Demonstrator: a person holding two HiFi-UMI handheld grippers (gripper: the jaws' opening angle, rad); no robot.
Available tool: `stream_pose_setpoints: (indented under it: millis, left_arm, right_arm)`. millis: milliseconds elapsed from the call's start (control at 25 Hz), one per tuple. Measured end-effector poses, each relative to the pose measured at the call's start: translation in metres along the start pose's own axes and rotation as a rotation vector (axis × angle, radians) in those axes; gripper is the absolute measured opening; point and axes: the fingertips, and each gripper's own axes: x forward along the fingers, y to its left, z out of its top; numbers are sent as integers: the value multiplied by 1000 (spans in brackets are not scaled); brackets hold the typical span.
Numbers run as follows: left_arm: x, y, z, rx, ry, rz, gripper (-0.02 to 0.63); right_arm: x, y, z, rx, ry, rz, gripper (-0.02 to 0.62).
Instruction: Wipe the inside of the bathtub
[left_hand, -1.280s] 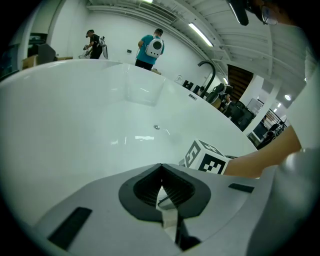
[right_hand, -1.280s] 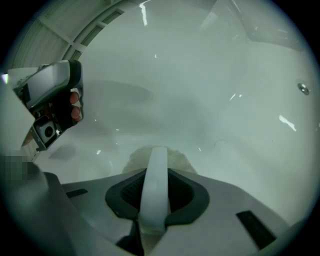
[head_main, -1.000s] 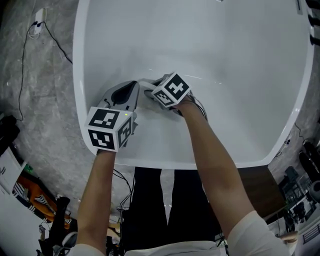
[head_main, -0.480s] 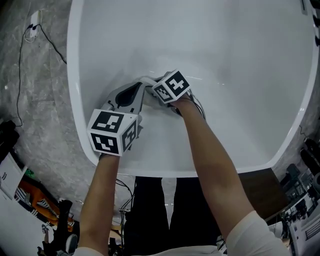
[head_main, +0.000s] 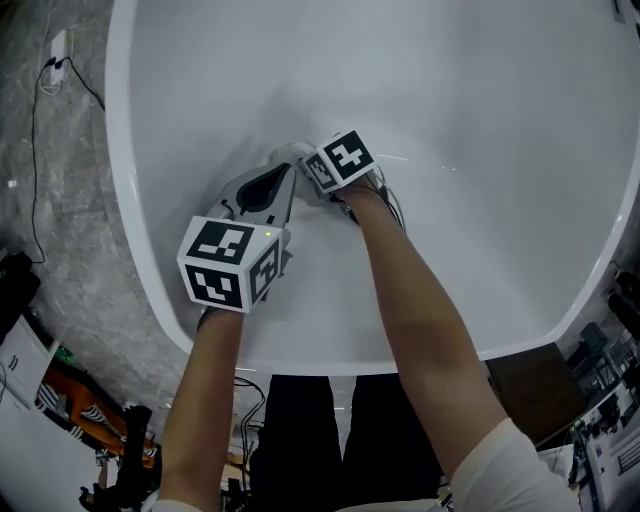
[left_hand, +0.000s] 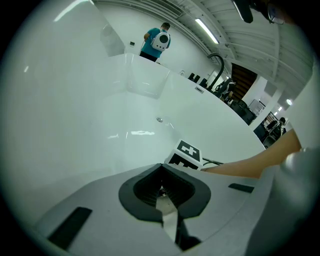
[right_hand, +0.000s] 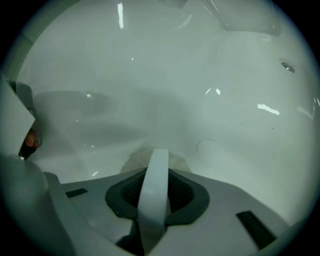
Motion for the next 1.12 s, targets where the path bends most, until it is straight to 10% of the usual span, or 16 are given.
stream_pose_setpoints:
  millis: [1120]
  left_arm:
    - [64, -87, 15, 65, 34, -74, 9]
  right_arm:
    - [-93, -135, -85, 160, 45, -150, 91]
